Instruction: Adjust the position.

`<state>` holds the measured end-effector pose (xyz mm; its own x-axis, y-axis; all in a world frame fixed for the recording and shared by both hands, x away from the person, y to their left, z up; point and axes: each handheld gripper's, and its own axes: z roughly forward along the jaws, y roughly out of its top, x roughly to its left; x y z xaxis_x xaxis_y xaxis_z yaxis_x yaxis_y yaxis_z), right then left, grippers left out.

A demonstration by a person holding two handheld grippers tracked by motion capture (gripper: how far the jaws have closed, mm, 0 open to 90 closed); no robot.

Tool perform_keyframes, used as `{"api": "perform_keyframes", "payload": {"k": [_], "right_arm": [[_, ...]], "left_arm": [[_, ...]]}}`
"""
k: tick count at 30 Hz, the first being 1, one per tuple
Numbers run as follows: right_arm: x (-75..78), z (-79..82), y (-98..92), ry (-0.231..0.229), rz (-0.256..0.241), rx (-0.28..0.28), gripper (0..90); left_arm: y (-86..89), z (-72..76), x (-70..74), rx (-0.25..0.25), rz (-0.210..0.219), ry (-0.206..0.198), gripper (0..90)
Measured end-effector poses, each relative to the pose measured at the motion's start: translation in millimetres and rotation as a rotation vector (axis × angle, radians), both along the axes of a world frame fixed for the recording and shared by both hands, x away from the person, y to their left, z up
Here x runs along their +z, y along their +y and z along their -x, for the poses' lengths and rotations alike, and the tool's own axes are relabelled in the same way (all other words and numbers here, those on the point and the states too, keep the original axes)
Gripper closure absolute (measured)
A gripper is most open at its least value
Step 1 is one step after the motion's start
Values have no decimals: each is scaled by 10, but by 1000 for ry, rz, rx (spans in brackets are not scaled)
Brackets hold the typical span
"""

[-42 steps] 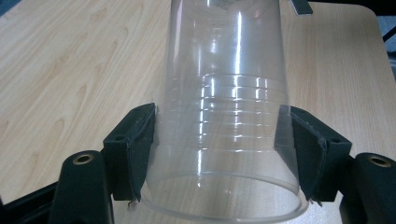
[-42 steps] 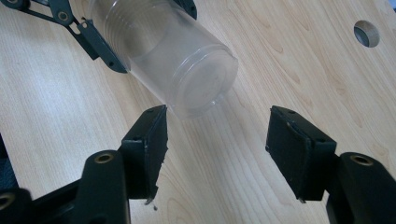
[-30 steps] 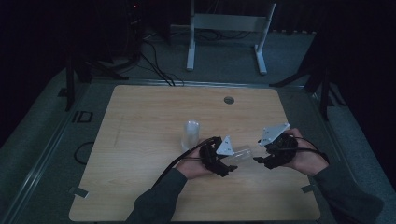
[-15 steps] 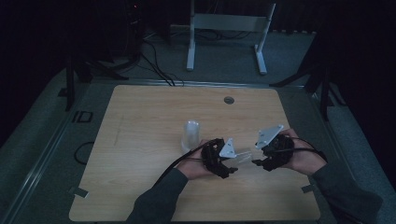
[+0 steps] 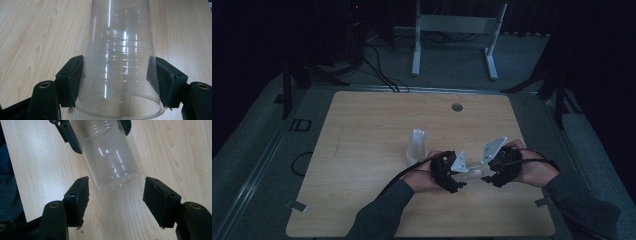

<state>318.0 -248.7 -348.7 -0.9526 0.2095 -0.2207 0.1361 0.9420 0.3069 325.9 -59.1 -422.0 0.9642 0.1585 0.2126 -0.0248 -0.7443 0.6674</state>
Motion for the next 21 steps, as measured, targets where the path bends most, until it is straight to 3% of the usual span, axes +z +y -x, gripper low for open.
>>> {"api": "perform_keyframes", "payload": {"k": [21], "right_arm": [[-122,5,138,40,104,62,349]], "left_arm": [[-36,50,-61,-27,-63,-26,308]]}}
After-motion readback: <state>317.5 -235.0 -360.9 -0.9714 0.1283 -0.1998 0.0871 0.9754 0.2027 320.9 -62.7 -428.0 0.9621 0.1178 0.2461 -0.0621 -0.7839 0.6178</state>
